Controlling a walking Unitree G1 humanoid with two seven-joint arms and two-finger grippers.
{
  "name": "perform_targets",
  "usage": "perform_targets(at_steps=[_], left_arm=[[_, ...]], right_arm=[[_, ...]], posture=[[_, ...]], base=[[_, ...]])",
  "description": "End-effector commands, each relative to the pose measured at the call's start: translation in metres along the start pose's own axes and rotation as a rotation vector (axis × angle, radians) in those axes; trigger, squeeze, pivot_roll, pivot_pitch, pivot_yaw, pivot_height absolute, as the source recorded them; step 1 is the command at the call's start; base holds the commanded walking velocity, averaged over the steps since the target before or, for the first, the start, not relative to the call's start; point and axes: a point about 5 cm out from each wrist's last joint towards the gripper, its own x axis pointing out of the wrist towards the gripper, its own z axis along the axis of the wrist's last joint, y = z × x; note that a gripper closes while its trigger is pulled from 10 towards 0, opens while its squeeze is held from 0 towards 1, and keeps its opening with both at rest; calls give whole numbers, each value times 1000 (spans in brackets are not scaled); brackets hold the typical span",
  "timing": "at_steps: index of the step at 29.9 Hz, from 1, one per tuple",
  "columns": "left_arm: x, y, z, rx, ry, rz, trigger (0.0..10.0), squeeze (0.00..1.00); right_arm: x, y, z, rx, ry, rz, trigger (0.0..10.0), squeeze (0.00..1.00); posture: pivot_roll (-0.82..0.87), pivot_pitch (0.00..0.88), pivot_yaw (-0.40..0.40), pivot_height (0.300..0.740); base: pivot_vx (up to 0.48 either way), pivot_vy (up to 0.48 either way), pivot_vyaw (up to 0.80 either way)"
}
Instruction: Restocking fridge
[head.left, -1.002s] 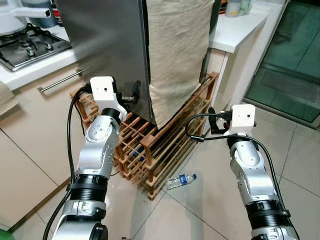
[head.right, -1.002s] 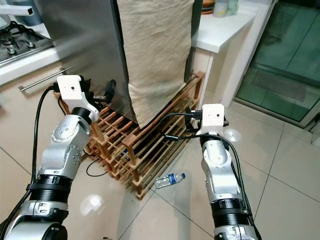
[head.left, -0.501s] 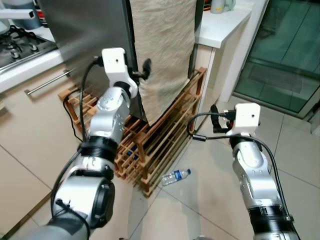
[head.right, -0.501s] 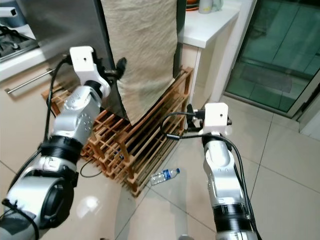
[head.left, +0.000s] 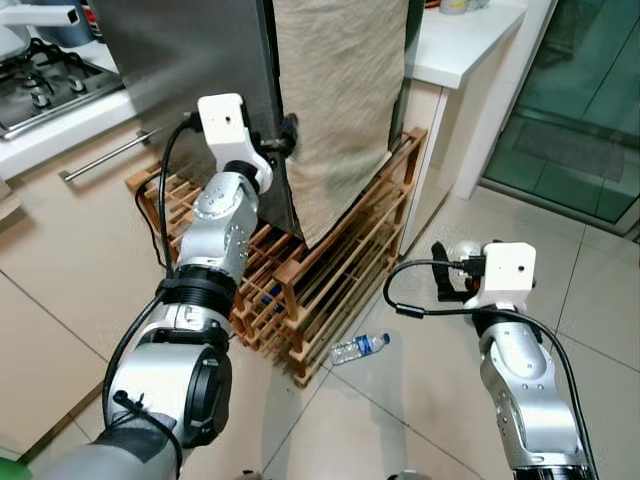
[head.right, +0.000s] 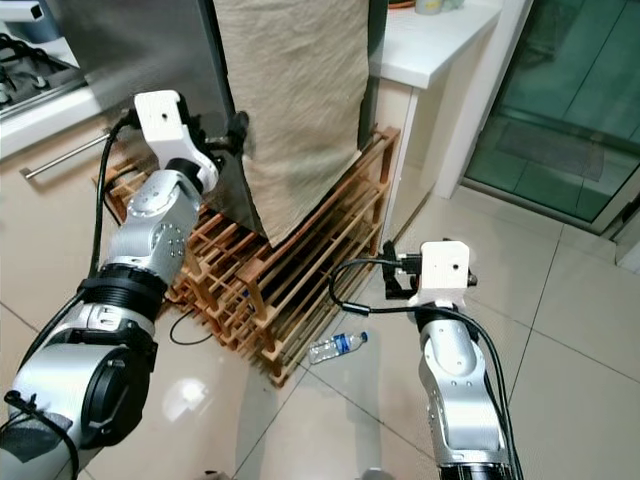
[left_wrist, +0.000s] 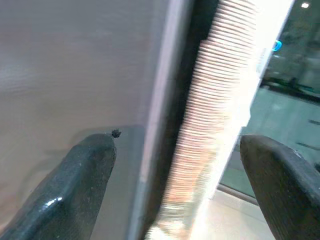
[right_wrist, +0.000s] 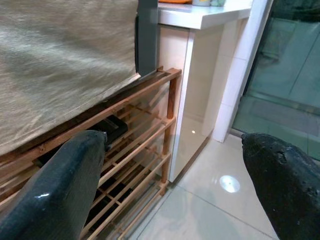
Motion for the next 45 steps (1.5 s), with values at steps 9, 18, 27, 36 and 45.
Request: perform_targets(at_steps=[9, 18, 27, 36, 45], left_arm=[[10, -13, 10, 4, -20, -55, 10000, 0], [14, -28, 2, -25, 18, -97, 10000, 0], [18, -52, -10, 14, 70, -139, 10000, 0], [-14, -209, -12, -309, 28, -812, 10000, 0], [-77, -288, 7, -432, -38, -1346, 10000, 0]], right_arm=[[-7, -1, 6, 2, 2, 2, 10000, 0], [-10, -2, 7, -4, 10, -2, 10000, 0], [-10, -1, 7, -2, 14, 5, 10000, 0], [-49, -12, -19, 4, 131, -4, 10000, 0], [-56, -17, -21, -16, 139, -22, 10000, 0]], posture=[[-167, 91, 92, 740], [-178, 99, 94, 740], [-184, 96, 102, 740], [-233, 68, 108, 740], [-276, 36, 116, 740]], base=[[0, 0, 0], [0, 0, 0], [0, 0, 0], [0, 0, 0], [0, 0, 0]])
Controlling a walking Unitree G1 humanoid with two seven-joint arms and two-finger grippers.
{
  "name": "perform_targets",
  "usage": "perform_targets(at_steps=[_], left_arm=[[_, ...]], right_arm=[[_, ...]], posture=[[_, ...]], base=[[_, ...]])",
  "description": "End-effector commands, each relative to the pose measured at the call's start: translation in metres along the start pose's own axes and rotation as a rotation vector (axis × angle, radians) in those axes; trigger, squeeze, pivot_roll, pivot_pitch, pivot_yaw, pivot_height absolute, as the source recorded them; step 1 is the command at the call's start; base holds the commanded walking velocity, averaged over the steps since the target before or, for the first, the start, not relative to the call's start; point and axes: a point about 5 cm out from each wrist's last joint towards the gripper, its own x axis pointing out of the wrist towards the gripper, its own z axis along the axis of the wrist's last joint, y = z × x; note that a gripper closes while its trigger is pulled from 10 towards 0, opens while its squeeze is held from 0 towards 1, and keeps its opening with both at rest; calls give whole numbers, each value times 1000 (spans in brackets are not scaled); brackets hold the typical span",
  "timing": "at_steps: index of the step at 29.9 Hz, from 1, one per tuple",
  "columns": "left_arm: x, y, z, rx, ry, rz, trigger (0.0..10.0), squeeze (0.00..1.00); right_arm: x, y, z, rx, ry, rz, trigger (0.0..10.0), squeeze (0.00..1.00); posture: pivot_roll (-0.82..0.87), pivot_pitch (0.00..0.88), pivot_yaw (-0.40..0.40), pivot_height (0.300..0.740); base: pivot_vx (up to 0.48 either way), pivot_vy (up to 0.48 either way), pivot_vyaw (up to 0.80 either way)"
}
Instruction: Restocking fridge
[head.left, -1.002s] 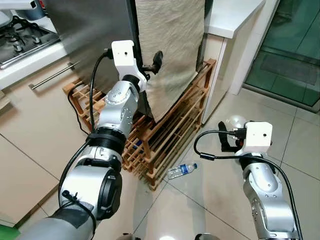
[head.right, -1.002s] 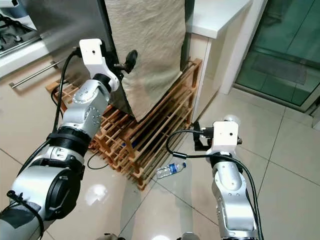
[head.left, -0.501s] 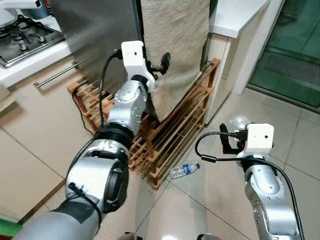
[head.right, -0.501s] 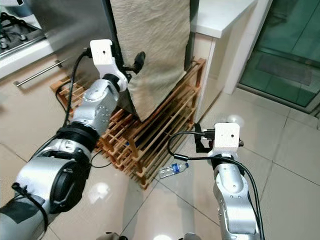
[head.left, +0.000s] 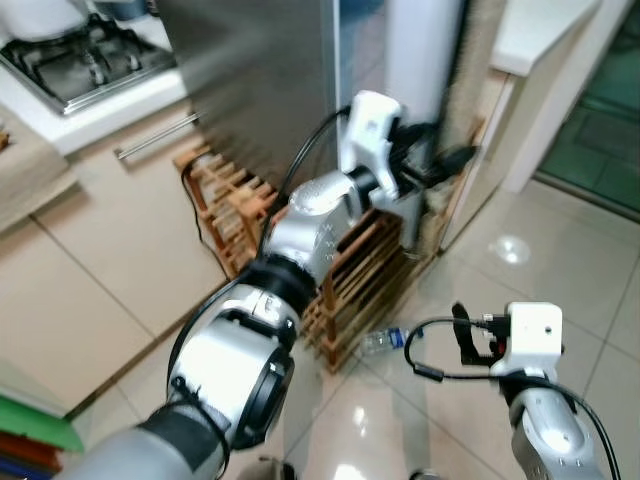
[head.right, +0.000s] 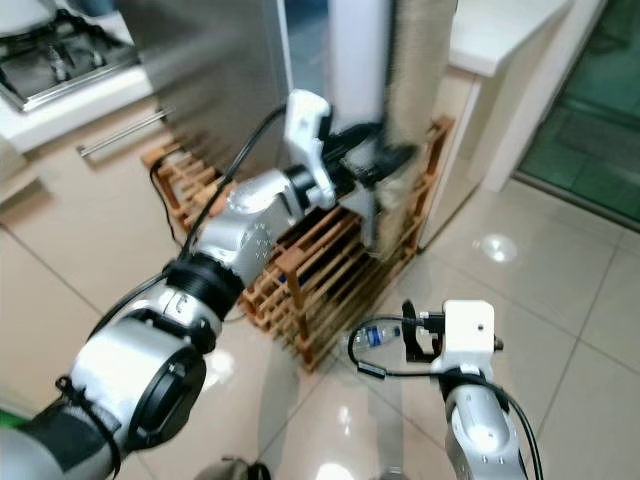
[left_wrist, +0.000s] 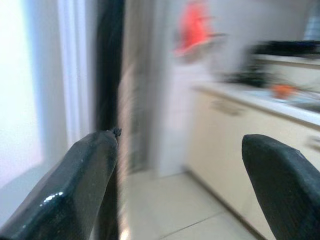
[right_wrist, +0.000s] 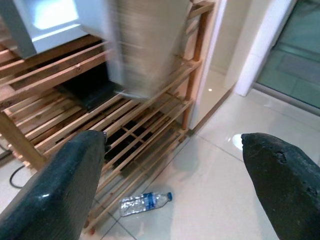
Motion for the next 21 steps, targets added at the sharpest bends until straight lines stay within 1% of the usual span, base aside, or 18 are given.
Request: perform_targets(at_steps=[1, 2, 3, 4, 6, 8, 10, 11, 13, 14, 15, 17, 18, 19, 20, 21], left_arm=[[71, -118, 1, -317, -224, -347, 10000, 0], [71, -118, 1, -317, -224, -347, 10000, 0], [48, -91, 13, -324, -266, -270, 10000, 0], [38, -79, 18, -323, -279, -227, 10000, 0], [10, -51, 24, -296, -302, -87, 10000, 0], [-24, -21, 25, -250, -309, 93, 10000, 0], [-67, 10, 23, -219, -320, 345, 10000, 0], [-82, 18, 24, -209, -321, 423, 10000, 0], [-117, 35, 20, -170, -296, 635, 10000, 0], [-117, 35, 20, -170, -296, 635, 10000, 0], [-148, 47, 13, -137, -256, 826, 10000, 0], [-194, 56, 3, -76, -179, 1096, 10000, 0], [-216, 57, -4, -37, -117, 1209, 10000, 0], [-216, 57, -4, -37, -117, 1209, 10000, 0], [-228, 56, -8, -16, -78, 1270, 10000, 0], [-243, 52, -14, 39, -10, 1332, 10000, 0]], right_arm=[[3, 0, 10, -9, -45, -2, 10000, 0], [3, 0, 10, -9, -45, -2, 10000, 0], [9, 1, 16, -13, -67, 2, 10000, 0], [12, 1, 18, -13, -74, 3, 10000, 0], [17, 1, 22, -12, -91, 11, 10000, 0], [24, 1, 26, -16, -105, 20, 10000, 0], [32, 1, 30, -20, -119, 32, 10000, 0], [35, 1, 32, -22, -123, 36, 10000, 0], [43, 1, 35, -18, -130, 41, 10000, 0], [43, 1, 35, -18, -130, 41, 10000, 0], [49, 3, 38, -14, -137, 49, 10000, 0], [59, 6, 43, -9, -148, 64, 10000, 0], [64, 9, 46, -5, -156, 74, 10000, 0], [64, 9, 46, -5, -156, 74, 10000, 0], [67, 11, 48, -2, -162, 80, 10000, 0], [71, 14, 51, -2, -172, 93, 10000, 0]], posture=[[-271, 34, 113, 740], [-271, 34, 113, 740], [-251, 24, 104, 740], [-247, 23, 103, 740], [-232, 15, 98, 740], [-200, 3, 88, 740], [-172, 0, 81, 740], [-172, 0, 81, 740], [-135, 0, 69, 740], [-135, 0, 69, 740], [-111, 0, 62, 740], [-92, 0, 55, 740], [-76, 0, 50, 740], [-76, 0, 50, 740], [-76, 0, 50, 740], [-58, 0, 47, 740]], base=[[0, 0, 0], [0, 0, 0], [0, 0, 0], [0, 0, 0], [0, 0, 0], [0, 0, 0], [0, 0, 0], [0, 0, 0], [0, 0, 0], [0, 0, 0], [0, 0, 675], [0, 0, 656], [0, 0, 587], [0, 0, 587], [0, 0, 563], [0, 0, 563]])
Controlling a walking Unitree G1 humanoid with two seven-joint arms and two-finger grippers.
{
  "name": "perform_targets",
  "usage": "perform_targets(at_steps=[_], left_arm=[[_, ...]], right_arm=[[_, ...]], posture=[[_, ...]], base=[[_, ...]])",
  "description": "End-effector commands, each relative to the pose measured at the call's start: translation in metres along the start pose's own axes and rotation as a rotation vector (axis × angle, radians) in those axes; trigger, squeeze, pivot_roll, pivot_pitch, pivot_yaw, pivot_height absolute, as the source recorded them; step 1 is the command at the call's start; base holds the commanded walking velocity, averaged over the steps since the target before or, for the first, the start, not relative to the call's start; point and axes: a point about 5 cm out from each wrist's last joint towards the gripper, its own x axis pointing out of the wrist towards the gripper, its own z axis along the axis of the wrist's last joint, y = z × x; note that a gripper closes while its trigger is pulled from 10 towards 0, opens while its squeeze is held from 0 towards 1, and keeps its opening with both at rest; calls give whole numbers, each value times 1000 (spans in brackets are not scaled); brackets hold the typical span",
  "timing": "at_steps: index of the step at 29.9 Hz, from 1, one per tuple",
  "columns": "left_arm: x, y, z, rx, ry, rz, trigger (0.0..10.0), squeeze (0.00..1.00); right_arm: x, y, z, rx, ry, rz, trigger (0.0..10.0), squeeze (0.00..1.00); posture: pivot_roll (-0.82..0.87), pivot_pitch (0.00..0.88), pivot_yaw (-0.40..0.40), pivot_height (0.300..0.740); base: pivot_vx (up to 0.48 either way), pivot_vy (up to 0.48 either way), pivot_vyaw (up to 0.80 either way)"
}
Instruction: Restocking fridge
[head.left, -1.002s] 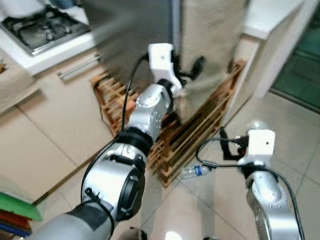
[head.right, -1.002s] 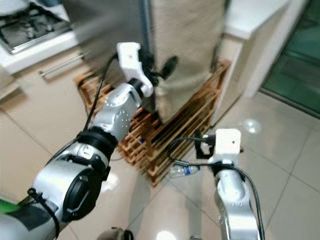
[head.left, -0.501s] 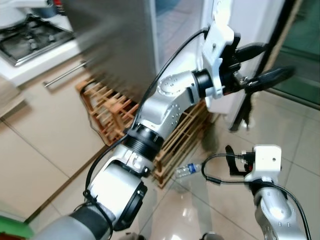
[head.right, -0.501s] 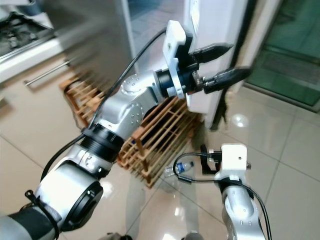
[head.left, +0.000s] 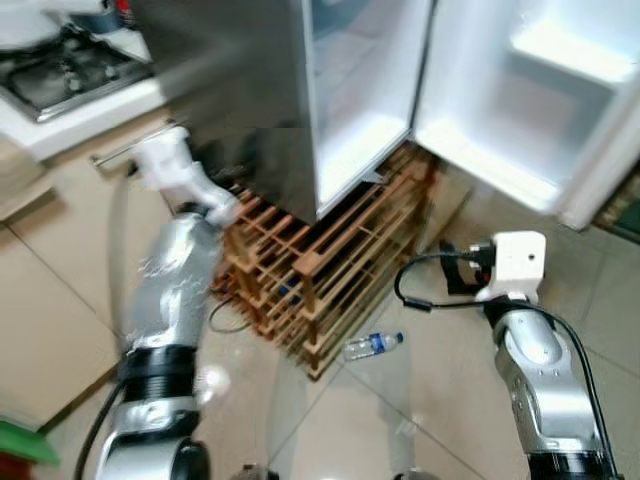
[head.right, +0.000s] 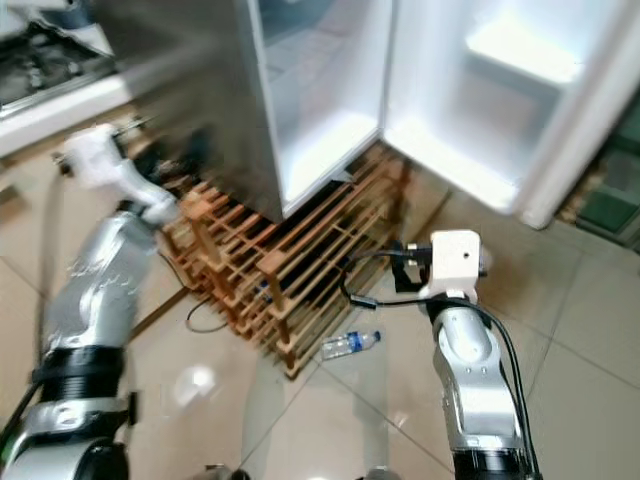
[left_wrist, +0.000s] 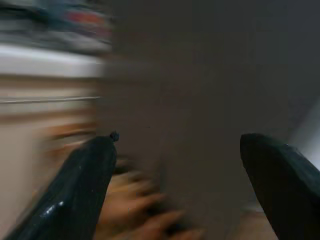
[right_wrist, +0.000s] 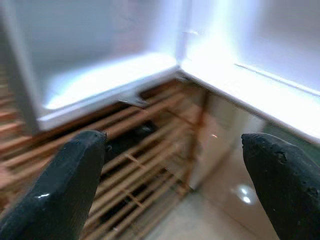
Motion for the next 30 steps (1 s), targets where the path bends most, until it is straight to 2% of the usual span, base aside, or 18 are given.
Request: perform_targets(at_steps=[1, 2, 3, 4, 6, 9, 10, 11, 12, 16, 20, 21, 25, 26, 27, 28, 30], left_arm=[[-9, 6, -4, 134, 17, 52, 10000, 0], [-14, 11, -8, 191, 34, 70, 10000, 0], [-21, 12, -14, 279, 60, 65, 10000, 0], [-24, 11, -18, 330, 75, 55, 10000, 0], [-27, -7, -25, 370, 87, -19, 10000, 0], [-24, -36, -26, 306, 69, -121, 10000, 0], [-24, -36, -26, 306, 69, -121, 10000, 0], [-20, -47, -22, 280, 43, -134, 10000, 0], [-19, -49, -21, 272, 35, -131, 10000, 0], [-20, -54, -22, 276, 28, -106, 10000, 0], [-25, -57, -28, 301, 43, -40, 10000, 0], [-27, -57, -31, 329, 51, -12, 10000, 0], [-28, -54, -33, 338, 51, 37, 10000, 0], [-30, -52, -33, 340, 48, 47, 10000, 0], [-29, -48, -33, 339, 54, 107, 10000, 0], [-29, -48, -33, 339, 54, 107, 10000, 0], [-34, -39, -29, 390, 49, 149, 10000, 0]], right_arm=[[7, 6, 3, 19, -21, 29, 10000, 0], [10, 8, 4, 25, -26, 36, 10000, 0], [13, 12, 5, 38, -32, 50, 10000, 0], [16, 14, 6, 47, -35, 59, 10000, 0], [20, 22, 7, 74, -44, 95, 10000, 0], [26, 37, 11, 136, -56, 163, 10000, 0], [26, 37, 11, 136, -56, 163, 10000, 0], [29, 44, 14, 158, -64, 194, 10000, 0], [30, 46, 15, 161, -67, 201, 10000, 0], [35, 46, 18, 175, -76, 219, 10000, 0], [37, 37, 21, 159, -77, 232, 10000, 0], [37, 34, 21, 151, -74, 236, 10000, 0], [36, 34, 21, 146, -72, 245, 10000, 0], [34, 35, 21, 146, -73, 247, 10000, 0], [37, 37, 16, 145, -53, 263, 10000, 0], [37, 37, 16, 145, -53, 263, 10000, 0], [35, 49, 14, 164, -45, 302, 10000, 0]], posture=[[-51, 0, 45, 740], [-48, 0, 46, 740], [-42, 0, 47, 740], [-41, 0, 47, 740], [-36, 0, 43, 740], [-42, 0, 43, 740], [-42, 0, 43, 740], [-50, 0, 43, 740], [-50, 0, 43, 740], [-63, 0, 31, 740], [-65, 0, -3, 740], [-62, 0, -19, 740], [-53, 0, -32, 740], [-42, 0, -41, 740], [-31, 0, -50, 740], [-31, 0, -50, 740], [30, 0, -83, 740]], base=[[0, 0, 556], [0, 0, 556], [0, 0, 531], [0, 0, 531], [0, 0, 506], [0, 0, 485], [0, 0, 481], [0, 0, 481], [0, 0, 481], [0, -320, 481], [0, -480, 478], [0, 0, 488], [0, 0, 481], [0, 0, 481], [0, 0, 481], [0, 0, 481], [0, 0, 481]])
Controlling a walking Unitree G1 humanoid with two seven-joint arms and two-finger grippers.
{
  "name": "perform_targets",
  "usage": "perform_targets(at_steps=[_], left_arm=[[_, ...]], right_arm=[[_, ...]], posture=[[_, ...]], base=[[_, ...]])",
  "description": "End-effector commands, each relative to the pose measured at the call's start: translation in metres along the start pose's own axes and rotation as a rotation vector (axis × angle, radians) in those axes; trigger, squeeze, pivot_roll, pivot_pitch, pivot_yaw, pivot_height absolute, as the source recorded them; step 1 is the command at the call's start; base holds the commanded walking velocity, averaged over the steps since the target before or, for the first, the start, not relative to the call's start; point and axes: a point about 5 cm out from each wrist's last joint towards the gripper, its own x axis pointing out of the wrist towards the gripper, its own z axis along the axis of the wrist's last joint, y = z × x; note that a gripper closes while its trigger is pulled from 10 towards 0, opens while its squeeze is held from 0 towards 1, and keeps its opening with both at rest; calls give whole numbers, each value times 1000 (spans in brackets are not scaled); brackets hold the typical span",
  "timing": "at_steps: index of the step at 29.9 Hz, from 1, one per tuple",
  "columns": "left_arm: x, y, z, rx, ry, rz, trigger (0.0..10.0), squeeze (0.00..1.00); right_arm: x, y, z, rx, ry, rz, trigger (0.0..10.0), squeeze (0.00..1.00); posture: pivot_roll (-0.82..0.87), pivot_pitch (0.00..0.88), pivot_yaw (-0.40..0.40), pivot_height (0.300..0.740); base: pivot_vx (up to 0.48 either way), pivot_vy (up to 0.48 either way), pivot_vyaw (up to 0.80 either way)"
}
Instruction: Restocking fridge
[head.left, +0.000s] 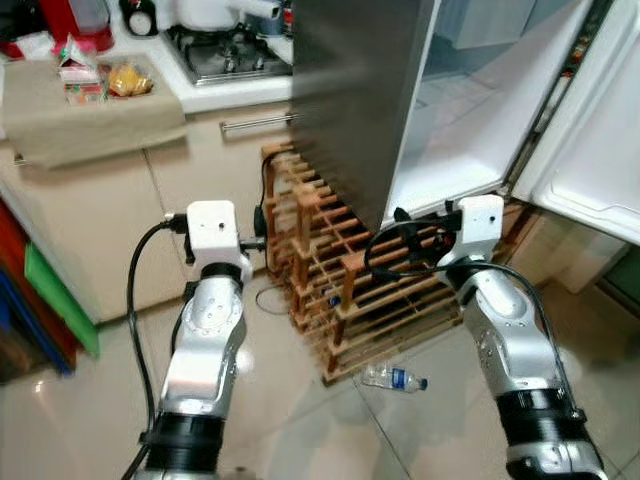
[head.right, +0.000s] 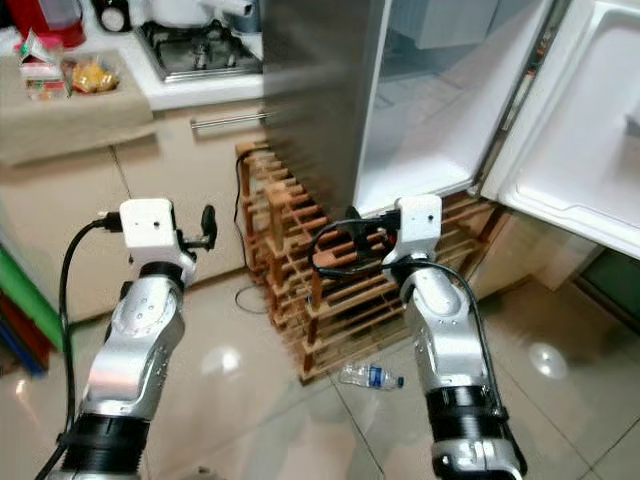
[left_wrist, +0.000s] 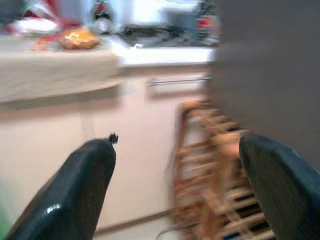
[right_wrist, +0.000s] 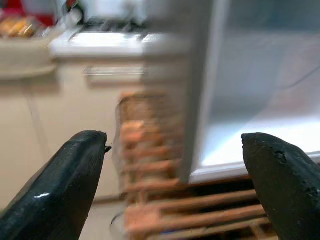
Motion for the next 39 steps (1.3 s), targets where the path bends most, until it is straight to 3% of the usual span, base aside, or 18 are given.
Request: perform_targets(at_steps=[1, 4, 7, 9, 13, 15, 21, 27, 34, 39], left_arm=[[-4, 14, 0, 41, -1, 62, 10000, 0], [-9, 28, -5, 53, 19, 107, 10000, 0], [-17, 34, -8, 61, 7, 78, 10000, 0], [-17, 36, -12, 14, 13, 55, 10000, 0], [-5, 30, -4, 18, -16, 40, 10000, 0], [-2, 23, 2, 11, -41, -21, 10000, 0], [13, 24, 10, -19, -43, -68, 10000, 0], [19, 24, 20, 25, -80, -71, 10000, 0], [21, 31, 22, 12, -84, -63, 10000, 0], [21, 29, 25, 0, -94, -77, 10000, 0]], right_arm=[[3, 14, 0, 10, 3, 56, 10000, 0], [-1, 31, -9, -34, 31, 163, 10000, 0], [-10, 41, -16, -47, 42, 227, 10000, 0], [-15, 37, -21, 0, 56, 179, 10000, 0], [-12, 35, -22, -7, 53, 168, 10000, 0], [-11, 28, -21, -15, 44, 141, 10000, 0], [-1, 17, -12, 5, -5, 50, 10000, 0], [4, 19, -11, 21, -19, 30, 10000, 0], [8, 20, -16, 38, -9, 20, 10000, 0], [11, 26, -16, 37, -16, 46, 10000, 0]], posture=[[36, 0, -86, 740], [47, 0, -87, 740], [41, 0, -85, 740], [27, 0, -69, 740], [7, 0, -46, 740], [-9, 0, -26, 740], [-19, 0, 15, 740], [4, 0, 19, 740], [25, 0, 13, 740], [29, 0, 19, 740]], base=[[0, 0, 481], [0, 0, 481], [0, 0, 485], [0, 0, 478], [0, 0, 480], [0, 0, 466], [265, -177, 451], [408, -249, 433], [409, -247, 425], [409, -246, 421]])
